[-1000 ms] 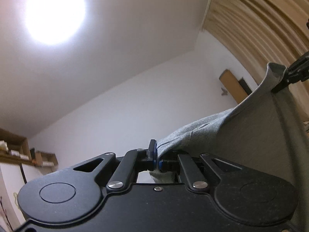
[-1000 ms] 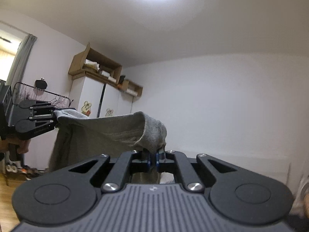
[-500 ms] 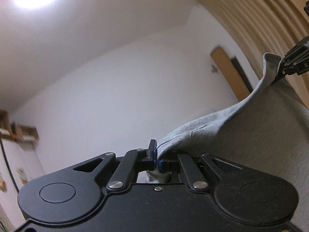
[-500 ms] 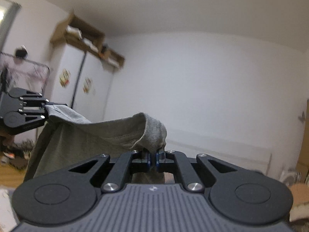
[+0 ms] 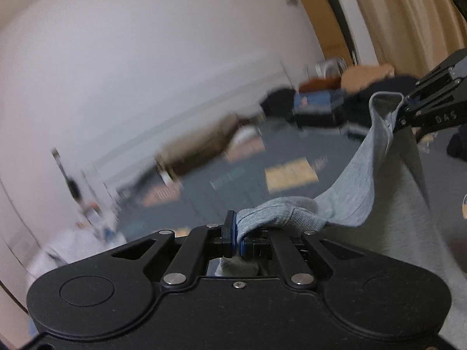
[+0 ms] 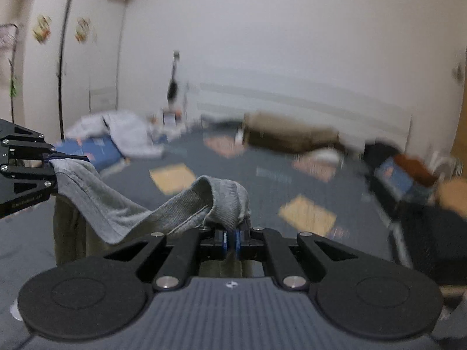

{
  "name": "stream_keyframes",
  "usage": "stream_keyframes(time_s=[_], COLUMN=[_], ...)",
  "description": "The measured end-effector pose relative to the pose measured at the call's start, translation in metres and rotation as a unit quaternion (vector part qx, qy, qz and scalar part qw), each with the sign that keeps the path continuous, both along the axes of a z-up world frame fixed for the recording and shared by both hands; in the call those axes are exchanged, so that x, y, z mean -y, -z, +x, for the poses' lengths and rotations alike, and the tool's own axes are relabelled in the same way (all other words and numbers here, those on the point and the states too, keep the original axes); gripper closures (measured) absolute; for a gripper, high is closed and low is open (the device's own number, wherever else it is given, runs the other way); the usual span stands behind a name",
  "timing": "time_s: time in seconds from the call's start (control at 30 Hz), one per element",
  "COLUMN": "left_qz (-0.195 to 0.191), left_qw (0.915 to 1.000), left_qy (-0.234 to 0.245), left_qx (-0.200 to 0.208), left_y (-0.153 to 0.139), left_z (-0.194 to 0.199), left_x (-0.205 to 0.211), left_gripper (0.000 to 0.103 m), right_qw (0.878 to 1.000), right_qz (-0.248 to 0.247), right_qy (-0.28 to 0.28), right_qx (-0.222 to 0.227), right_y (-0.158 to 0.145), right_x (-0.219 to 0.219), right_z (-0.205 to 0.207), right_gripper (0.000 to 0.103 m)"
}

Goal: Fold clothes

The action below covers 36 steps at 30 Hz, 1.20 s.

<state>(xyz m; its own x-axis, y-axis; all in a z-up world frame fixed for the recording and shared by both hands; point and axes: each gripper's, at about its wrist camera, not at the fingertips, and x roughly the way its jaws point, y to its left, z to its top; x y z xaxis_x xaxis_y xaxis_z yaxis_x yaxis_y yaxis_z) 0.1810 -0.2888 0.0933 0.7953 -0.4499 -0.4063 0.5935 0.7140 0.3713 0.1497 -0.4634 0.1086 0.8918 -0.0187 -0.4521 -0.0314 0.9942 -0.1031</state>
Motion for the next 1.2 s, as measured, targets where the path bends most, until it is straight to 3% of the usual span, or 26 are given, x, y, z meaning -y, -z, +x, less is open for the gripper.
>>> stream_keyframes(time_s=[0.17,0.3,0.37,0.43,0.6,0.77,1.2], left_qz=[-0.006,0.009,0.02,0.027,0.02,-0.014,-0.108], left_qw=[0.9971,0.9929,0.9907,0.9901,0.9882,0.9854,0.9674], left_qy=[-0.019,-0.03,-0.033,-0.036,-0.058,-0.064,-0.054], left_qx=[-0.073,-0.115,-0.13,-0.133,-0.141,-0.157,-0.223], left_y=[0.062,0.085,0.092,0.096,0.09,0.086,0.112], left_z=[0.048,0.062,0.063,0.064,0.051,0.017,-0.127], left_x=[-0.024,-0.034,-0.045,-0.05,-0.085,-0.111,-0.155], left_gripper=[0.099,0.095,0.087,0.065,0.059,0.05,0.048], right_qw=[0.998,0.994,0.993,0.991,0.985,0.987,0.977], right_qz=[0.028,0.029,0.019,0.01,0.007,0.055,0.183], right_qy=[0.027,0.044,0.045,0.047,0.055,0.048,-0.014], right_qx=[-0.048,-0.091,-0.108,-0.125,-0.161,-0.143,-0.106], right_y=[0.068,0.104,0.113,0.122,0.136,0.129,0.128], right_x=[0.014,0.023,0.024,0.025,0.032,0.03,-0.05], right_z=[0.039,0.049,0.045,0.042,0.024,-0.018,-0.167], right_gripper=[0.097,0.082,0.071,0.061,0.056,0.056,0.049])
